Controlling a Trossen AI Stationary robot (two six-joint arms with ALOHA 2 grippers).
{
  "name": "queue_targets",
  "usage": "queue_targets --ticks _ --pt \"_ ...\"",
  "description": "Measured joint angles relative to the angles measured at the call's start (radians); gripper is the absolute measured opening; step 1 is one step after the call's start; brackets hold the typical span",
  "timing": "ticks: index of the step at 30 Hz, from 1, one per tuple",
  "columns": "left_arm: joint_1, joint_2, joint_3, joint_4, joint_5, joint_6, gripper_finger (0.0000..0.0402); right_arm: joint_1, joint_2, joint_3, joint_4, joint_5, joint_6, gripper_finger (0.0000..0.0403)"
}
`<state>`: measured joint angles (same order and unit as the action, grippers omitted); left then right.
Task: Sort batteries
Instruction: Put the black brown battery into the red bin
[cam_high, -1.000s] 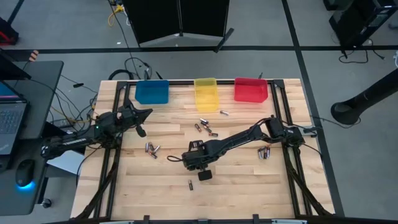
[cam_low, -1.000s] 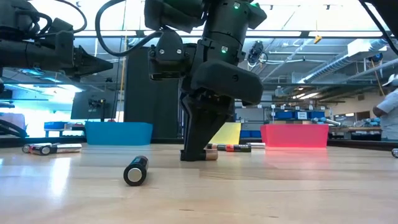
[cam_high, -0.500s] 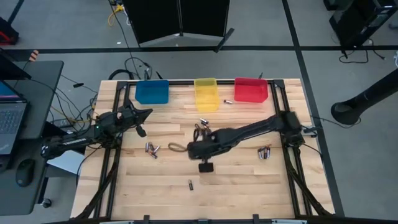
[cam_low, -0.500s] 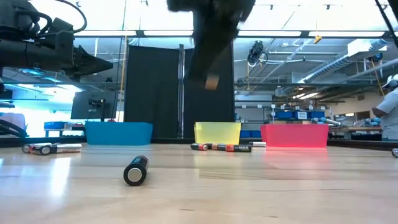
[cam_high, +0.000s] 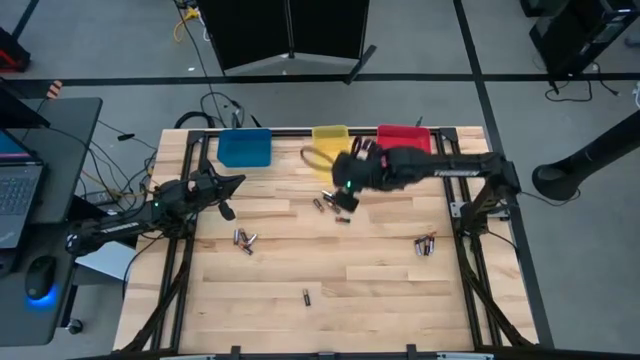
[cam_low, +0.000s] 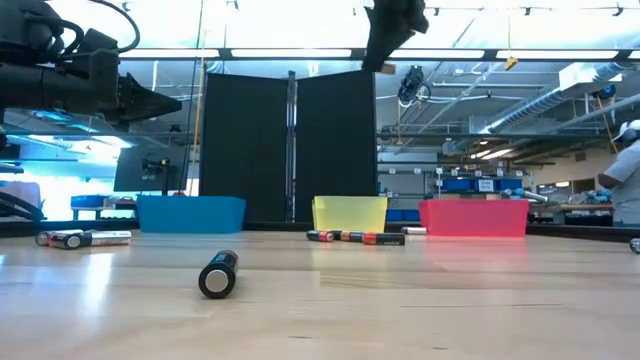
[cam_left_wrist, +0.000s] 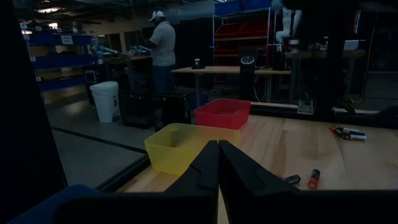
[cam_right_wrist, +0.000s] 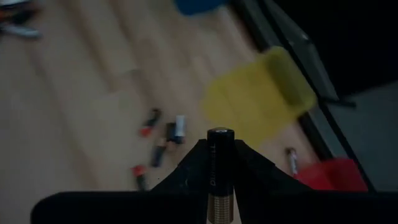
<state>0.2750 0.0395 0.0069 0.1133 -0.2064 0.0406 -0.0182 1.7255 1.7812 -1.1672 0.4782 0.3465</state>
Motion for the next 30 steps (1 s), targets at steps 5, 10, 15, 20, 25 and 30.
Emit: queue_targets --ticks 5,10,15,20,25,30 --pt "0.000 0.000 0.000 0.000 0.000 0.000 0.0015 -0.172 -0.008 -0.033 -0.008 -0.002 -0.008 0.0057" --pt "0.000 0.000 0.000 0.000 0.000 0.000 0.0015 -0.380 -0.007 -0.139 -0.002 -0.051 -0.033 0.0057" --pt "0.000 0.000 0.000 0.000 0.000 0.000 0.0015 -0.602 -0.007 -0.307 0.138 -0.170 -0.062 0.0057" --pt "0.000 0.000 0.000 0.000 0.000 0.000 0.0015 -0.763 -0.006 -0.449 0.323 -0.294 -0.088 0.0057" --pt "0.000 0.000 0.000 0.000 0.000 0.000 0.0015 -0.849 -0.006 -0.508 0.393 -0.338 -0.086 0.0057" --pt "0.000 0.000 0.000 0.000 0.000 0.000 0.0015 -0.870 0.002 -0.528 0.406 -0.349 -0.091 0.0057"
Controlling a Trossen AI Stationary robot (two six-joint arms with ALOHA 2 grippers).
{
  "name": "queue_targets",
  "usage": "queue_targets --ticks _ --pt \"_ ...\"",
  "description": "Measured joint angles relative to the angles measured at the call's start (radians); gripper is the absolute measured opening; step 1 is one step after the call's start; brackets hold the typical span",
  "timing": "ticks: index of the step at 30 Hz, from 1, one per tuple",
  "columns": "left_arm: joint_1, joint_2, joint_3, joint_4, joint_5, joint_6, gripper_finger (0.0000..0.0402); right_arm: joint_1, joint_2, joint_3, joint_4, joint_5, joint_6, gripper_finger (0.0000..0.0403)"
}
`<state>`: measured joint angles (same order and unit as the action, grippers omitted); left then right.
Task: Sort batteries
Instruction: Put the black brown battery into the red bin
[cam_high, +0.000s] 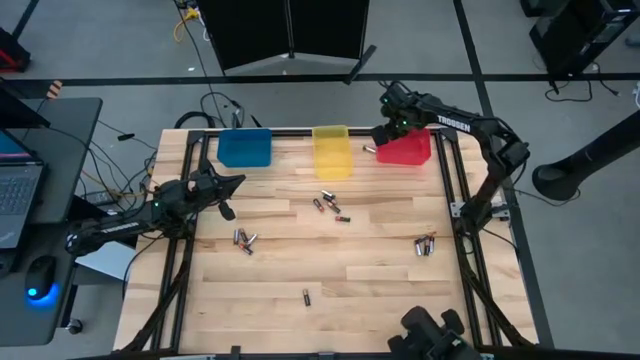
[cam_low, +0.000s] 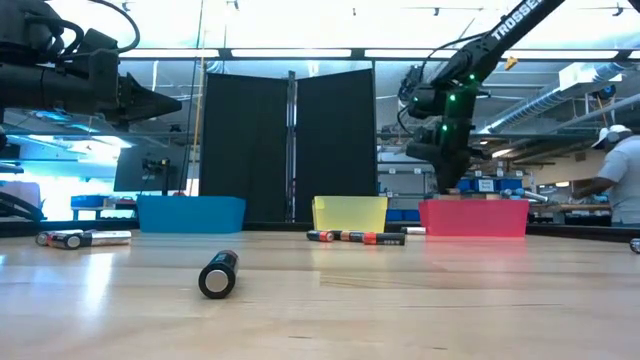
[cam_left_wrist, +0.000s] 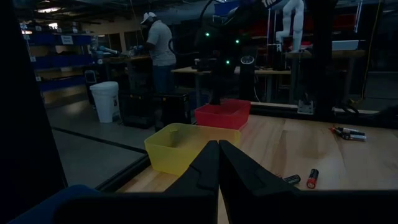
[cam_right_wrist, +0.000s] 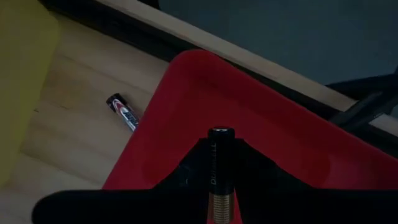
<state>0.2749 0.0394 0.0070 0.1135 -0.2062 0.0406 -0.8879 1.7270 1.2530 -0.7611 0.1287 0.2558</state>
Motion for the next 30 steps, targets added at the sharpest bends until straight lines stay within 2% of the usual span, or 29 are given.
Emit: queue_targets --ticks 11,24,30 --pt "0.000 0.000 0.000 0.000 0.000 0.000 0.0015 -0.021 0.118 -0.002 0.024 -0.045 -0.050 0.0059" --pt "0.000 0.000 0.000 0.000 0.000 0.000 0.0015 -0.073 0.139 -0.001 0.014 -0.048 0.023 0.0061" --pt "0.000 0.000 0.000 0.000 0.000 0.000 0.0015 -0.078 0.139 -0.001 0.010 -0.059 -0.010 0.0082"
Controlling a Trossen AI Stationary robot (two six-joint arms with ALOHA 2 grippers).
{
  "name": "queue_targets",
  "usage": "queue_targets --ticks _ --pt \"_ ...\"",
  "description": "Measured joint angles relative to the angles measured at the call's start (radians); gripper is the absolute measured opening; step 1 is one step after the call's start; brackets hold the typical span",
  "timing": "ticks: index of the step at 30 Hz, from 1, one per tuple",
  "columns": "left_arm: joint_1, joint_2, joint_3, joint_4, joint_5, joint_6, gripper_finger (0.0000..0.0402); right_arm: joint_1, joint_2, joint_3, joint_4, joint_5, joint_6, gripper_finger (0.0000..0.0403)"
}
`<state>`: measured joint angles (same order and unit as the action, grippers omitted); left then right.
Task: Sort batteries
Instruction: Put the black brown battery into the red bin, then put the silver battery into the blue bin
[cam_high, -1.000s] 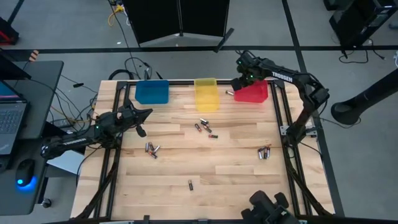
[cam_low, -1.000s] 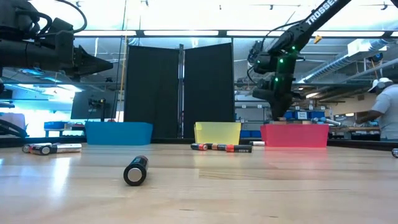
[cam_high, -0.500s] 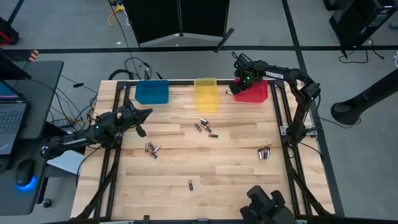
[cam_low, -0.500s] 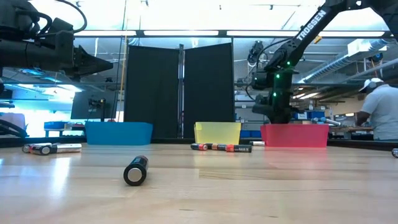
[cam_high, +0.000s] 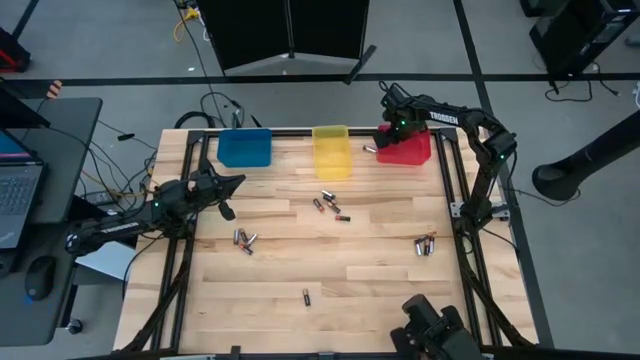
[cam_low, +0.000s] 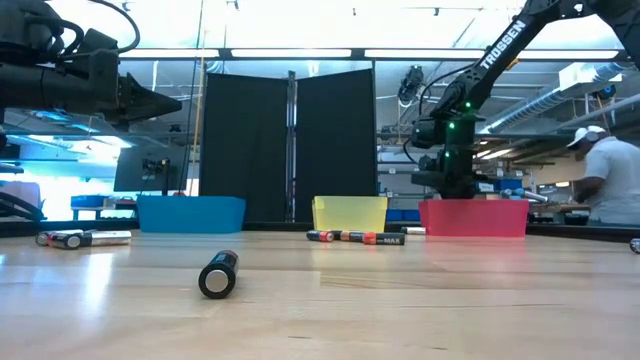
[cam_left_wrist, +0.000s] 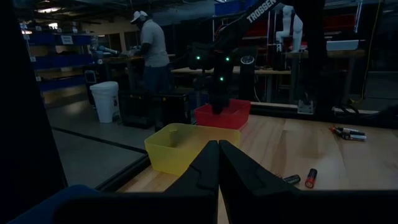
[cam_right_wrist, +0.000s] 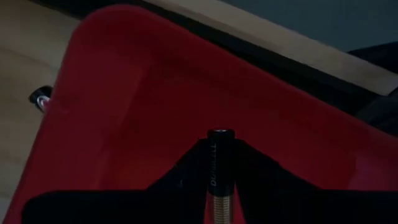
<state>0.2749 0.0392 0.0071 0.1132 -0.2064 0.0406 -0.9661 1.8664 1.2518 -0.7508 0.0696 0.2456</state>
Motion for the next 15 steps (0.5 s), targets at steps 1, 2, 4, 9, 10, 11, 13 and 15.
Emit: queue_targets --ticks 1,2,4,9,10,11,13,15 --pt "0.000 0.000 0.000 0.000 0.000 0.000 0.0015 0.000 0.000 0.000 -0.002 -0.001 -0.009 0.0088" --pt "0.000 0.000 0.000 0.000 0.000 0.000 0.0015 0.001 0.000 0.000 -0.004 -0.001 -0.013 0.0094" --pt "0.000 0.000 0.000 0.000 0.000 0.000 0.0015 0.001 0.000 0.000 -0.006 -0.003 -0.024 0.0106" --pt "0.000 0.000 0.000 0.000 0.000 0.000 0.0015 0.002 0.000 0.007 -0.016 0.002 -0.045 0.0134" --pt "0.000 0.000 0.000 0.000 0.000 0.000 0.0015 0.003 0.000 0.012 -0.023 0.006 -0.049 0.0140" --pt "0.000 0.000 0.000 0.000 0.000 0.000 0.0015 0.003 0.000 0.021 -0.034 0.010 -0.056 0.0145" --pt "0.000 0.000 0.000 0.000 0.000 0.000 0.0015 0.004 0.000 0.040 -0.060 0.012 -0.067 0.0154" --pt "0.000 0.000 0.000 0.000 0.000 0.000 0.0015 0.011 0.000 0.067 -0.098 0.013 -0.081 0.0157"
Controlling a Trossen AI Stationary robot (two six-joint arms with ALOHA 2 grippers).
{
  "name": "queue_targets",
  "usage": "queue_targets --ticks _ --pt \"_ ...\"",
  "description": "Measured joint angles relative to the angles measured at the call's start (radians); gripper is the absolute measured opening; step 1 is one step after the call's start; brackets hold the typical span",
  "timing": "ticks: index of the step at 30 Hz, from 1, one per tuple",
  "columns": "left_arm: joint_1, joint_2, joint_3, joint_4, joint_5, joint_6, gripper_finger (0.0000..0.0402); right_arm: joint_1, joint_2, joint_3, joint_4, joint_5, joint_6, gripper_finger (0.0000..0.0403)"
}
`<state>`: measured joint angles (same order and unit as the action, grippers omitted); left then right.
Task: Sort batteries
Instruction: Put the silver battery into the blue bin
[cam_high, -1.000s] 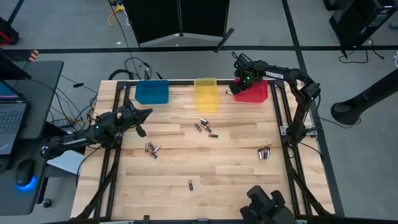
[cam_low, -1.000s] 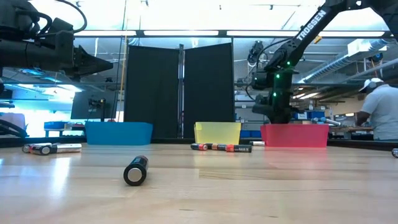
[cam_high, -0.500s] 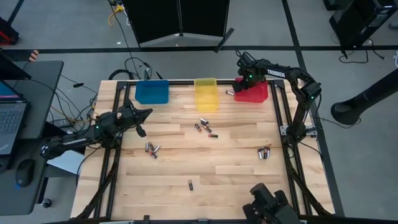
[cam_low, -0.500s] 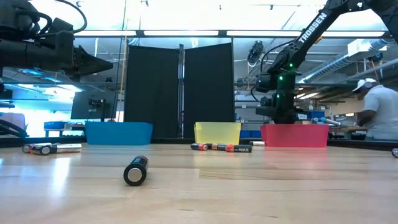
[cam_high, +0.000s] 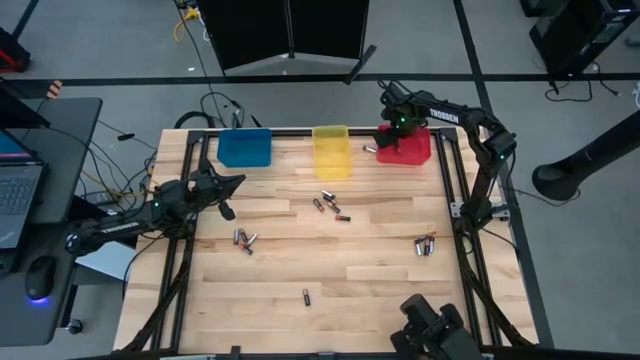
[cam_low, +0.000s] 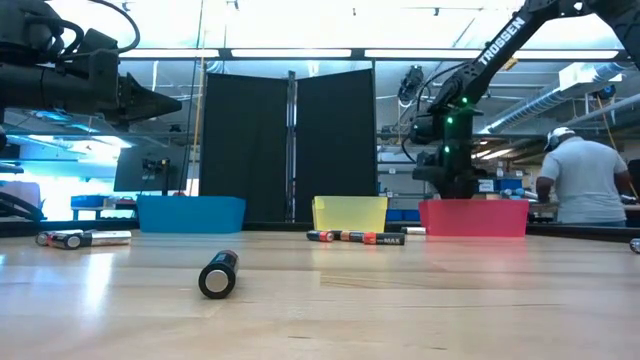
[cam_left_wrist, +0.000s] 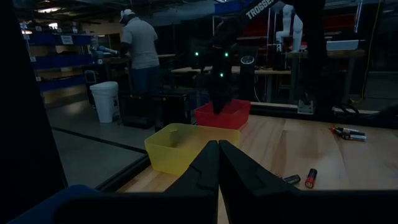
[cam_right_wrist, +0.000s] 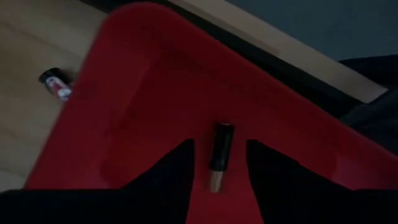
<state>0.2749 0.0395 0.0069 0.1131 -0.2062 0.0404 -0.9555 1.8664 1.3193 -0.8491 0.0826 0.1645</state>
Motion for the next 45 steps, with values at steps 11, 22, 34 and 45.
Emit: queue_targets --ticks 11,22,34,45 --pt "0.000 0.000 0.000 0.000 0.000 0.000 0.0015 0.118 -0.001 0.260 -0.141 -0.098 -0.178 0.0040" --pt "0.000 0.000 0.000 0.000 0.000 0.000 0.0015 0.198 0.082 0.336 -0.102 -0.177 -0.290 0.0020" --pt "0.000 0.000 0.000 0.000 0.000 0.000 0.0015 0.208 0.225 0.356 -0.154 -0.103 -0.360 0.0089" --pt "0.000 0.000 0.000 0.000 -0.001 0.000 0.0015 0.210 0.295 0.355 -0.141 -0.071 -0.388 0.0148"
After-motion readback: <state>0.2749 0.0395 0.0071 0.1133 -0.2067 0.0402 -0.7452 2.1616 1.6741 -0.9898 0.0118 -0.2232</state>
